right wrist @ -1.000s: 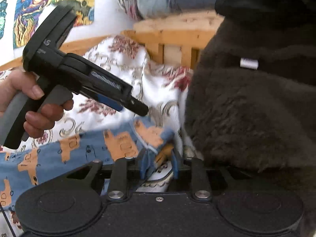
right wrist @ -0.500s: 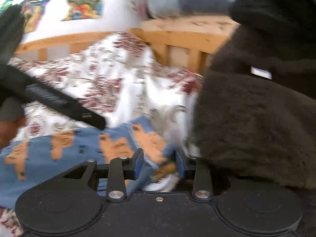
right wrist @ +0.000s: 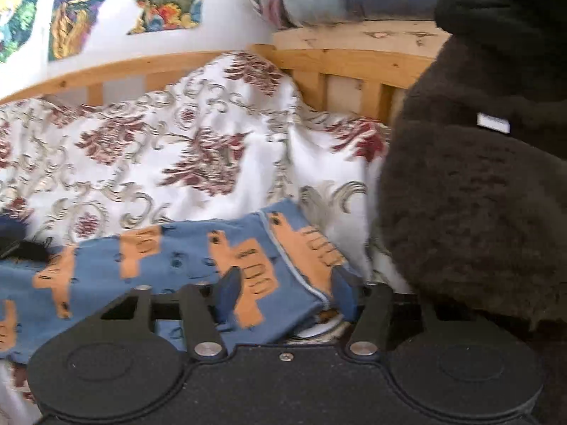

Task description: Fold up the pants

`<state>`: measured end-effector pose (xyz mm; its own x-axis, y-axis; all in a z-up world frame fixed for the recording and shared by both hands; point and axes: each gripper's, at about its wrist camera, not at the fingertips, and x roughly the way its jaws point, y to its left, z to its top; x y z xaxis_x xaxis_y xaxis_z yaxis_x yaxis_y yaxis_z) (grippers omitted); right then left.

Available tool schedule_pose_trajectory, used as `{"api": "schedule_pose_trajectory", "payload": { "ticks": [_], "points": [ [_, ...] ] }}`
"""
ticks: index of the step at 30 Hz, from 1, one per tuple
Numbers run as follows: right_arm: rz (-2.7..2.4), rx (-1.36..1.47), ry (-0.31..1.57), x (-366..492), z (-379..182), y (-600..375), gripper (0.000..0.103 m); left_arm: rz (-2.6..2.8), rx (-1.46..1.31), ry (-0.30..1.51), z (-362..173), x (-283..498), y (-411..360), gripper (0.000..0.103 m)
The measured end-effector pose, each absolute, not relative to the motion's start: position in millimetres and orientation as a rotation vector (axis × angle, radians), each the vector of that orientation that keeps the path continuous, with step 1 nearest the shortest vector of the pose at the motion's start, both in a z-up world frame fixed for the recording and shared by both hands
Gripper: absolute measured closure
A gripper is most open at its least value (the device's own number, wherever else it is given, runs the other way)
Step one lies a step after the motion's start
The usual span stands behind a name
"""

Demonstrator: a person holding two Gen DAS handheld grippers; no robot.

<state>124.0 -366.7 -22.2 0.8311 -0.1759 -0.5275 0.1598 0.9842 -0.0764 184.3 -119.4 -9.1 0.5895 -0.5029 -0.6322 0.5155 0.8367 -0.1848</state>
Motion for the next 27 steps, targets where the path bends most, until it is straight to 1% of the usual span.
{"api": "schedule_pose_trajectory", "payload": {
  "ticks": [2, 4, 5, 8, 12, 14, 15, 17, 21, 24, 27],
  "points": [
    [-0.192, -0.059, 0.540, 118, -20, -360, 0.048, -0.526, 0.026, 0.755, -17, 167, -89, 0.000],
    [-0.153, -0.076, 0.498, 109, -16, -352, 0.034, -0.458, 0.018, 0.773, -22, 150, -57, 0.000],
    [-0.114, -0.080, 0.478, 106, -14, -346, 0.032, -0.425, 0.009, 0.782, -24, 142, -42, 0.000],
    [0.012, -0.123, 0.490, 106, -15, -322, 0.032, -0.336, -0.054, 0.798, -28, 122, 4, 0.000],
    [0.061, -0.165, 0.635, 119, -34, -304, 0.032, -0.245, -0.123, 0.862, -42, 102, 52, 0.000],
    [0.016, -0.162, 0.737, 126, -48, -311, 0.031, -0.222, -0.102, 0.877, -49, 89, 70, 0.000],
    [0.009, -0.122, 0.748, 127, -50, -317, 0.029, -0.226, -0.074, 0.873, -52, 82, 78, 0.001],
    [-0.013, -0.091, 0.746, 127, -44, -325, 0.028, -0.251, -0.008, 0.863, -53, 68, 87, 0.001],
    [0.031, -0.116, 0.724, 124, -26, -314, 0.028, -0.280, 0.055, 0.904, -39, 57, 95, 0.001],
    [0.251, -0.139, 0.704, 136, -7, -287, 0.020, -0.296, 0.012, 0.919, -20, 66, 105, 0.000],
    [0.538, -0.102, 0.748, 168, 5, -251, 0.020, -0.328, -0.051, 0.904, 1, 94, 115, 0.000]
  ]
}}
